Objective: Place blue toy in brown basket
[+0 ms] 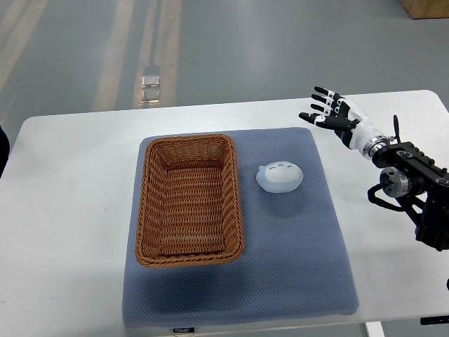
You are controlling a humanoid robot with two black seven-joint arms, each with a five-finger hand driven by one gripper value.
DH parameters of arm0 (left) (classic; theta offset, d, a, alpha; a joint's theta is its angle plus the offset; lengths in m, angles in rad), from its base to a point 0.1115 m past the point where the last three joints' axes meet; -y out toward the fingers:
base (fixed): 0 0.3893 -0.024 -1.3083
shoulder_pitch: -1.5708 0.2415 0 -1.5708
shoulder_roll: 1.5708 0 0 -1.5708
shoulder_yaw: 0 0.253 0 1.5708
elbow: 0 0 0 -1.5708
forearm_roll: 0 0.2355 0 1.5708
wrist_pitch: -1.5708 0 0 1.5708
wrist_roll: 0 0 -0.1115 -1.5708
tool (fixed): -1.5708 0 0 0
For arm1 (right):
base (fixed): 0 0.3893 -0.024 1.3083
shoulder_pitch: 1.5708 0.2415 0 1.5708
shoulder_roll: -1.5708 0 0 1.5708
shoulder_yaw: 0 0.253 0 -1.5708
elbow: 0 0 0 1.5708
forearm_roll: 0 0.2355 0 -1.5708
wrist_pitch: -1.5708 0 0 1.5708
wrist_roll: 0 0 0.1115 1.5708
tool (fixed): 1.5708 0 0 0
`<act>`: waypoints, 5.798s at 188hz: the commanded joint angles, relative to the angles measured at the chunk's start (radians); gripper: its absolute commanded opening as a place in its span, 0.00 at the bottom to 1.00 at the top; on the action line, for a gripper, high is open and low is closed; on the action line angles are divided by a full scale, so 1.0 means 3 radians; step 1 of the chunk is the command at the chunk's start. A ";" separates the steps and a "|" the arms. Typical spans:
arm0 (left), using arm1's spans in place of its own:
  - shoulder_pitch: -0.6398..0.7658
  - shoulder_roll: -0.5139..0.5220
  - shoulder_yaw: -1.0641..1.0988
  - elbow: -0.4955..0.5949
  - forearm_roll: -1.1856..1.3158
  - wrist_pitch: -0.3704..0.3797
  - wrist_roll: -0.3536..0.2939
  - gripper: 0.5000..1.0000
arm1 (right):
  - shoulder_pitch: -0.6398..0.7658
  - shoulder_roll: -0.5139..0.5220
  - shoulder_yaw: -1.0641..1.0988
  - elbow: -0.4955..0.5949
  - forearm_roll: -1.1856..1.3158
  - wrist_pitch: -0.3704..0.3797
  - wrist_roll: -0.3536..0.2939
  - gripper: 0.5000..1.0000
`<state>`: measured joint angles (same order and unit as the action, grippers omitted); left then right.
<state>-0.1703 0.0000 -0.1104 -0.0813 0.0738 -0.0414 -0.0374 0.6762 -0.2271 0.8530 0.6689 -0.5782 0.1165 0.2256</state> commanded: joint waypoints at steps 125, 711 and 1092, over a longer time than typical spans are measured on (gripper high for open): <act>0.0000 0.0000 -0.0010 0.0005 -0.0001 0.0000 -0.0003 1.00 | 0.0021 -0.0010 -0.0010 0.0015 -0.0011 0.0010 0.0000 0.82; -0.0010 0.0000 -0.0005 0.0015 -0.0001 0.0000 -0.0003 1.00 | 0.2496 -0.0297 -0.3646 0.0741 -0.1734 0.0276 0.0506 0.16; -0.0015 0.0000 -0.0005 0.0015 -0.0011 0.0000 -0.0003 1.00 | 0.1785 0.0246 -0.2582 -0.0338 -0.0225 0.0046 -0.0251 0.81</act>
<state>-0.1749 0.0000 -0.1124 -0.0767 0.0704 -0.0414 -0.0377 1.2747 -0.1022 -0.0092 0.6028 -0.6873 0.1640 0.1533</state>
